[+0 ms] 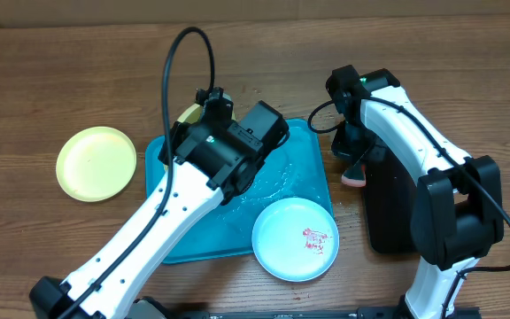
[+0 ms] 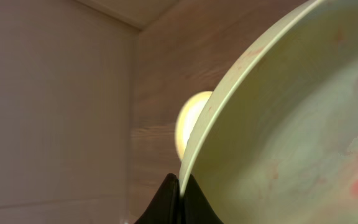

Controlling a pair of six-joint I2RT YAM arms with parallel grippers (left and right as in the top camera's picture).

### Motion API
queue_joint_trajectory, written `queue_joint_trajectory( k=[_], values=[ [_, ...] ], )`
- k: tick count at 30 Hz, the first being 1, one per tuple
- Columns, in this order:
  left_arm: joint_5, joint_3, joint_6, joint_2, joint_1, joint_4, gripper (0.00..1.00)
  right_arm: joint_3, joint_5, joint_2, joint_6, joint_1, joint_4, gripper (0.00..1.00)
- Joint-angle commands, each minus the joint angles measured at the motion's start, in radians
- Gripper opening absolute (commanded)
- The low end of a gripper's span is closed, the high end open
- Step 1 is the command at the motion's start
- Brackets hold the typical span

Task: Clean dirty plates on tray and stack at the side
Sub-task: 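Carry the yellow plate left and stack it on the first yellow plate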

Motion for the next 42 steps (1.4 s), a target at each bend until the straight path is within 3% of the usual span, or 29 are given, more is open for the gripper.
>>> queue_joint_trajectory(
  k=[1, 13, 30, 32, 34, 38, 42],
  values=[
    [-0.188, 0.021, -0.024, 0.033, -0.014, -0.002, 0.05, -0.002, -0.013, -0.041, -0.019, -0.009, 0.013, 0.04],
    [-0.378, 0.021, 0.118, 0.135, -0.035, 0.079, 0.04, -0.002, -0.016, -0.041, -0.026, -0.008, 0.032, 0.04],
    [-0.386, 0.021, 0.150, 0.143, -0.047, 0.092, 0.04, -0.002, -0.049, -0.041, -0.052, -0.010, 0.046, 0.04],
    [-0.327, 0.021, 0.130, 0.143, -0.047, 0.087, 0.04, -0.002, -0.050, -0.041, -0.052, -0.012, 0.046, 0.04],
    [-0.166, 0.021, 0.108, 0.143, -0.047, 0.087, 0.04, -0.002, -0.050, -0.041, -0.052, -0.014, 0.045, 0.04],
    [0.140, 0.021, -0.100, 0.143, -0.018, 0.088, 0.05, -0.002, -0.050, -0.041, -0.052, -0.014, 0.034, 0.04],
    [0.333, 0.021, -0.198, 0.143, 0.039, 0.089, 0.04, -0.002, -0.053, -0.041, -0.061, -0.014, 0.026, 0.04]
  ],
)
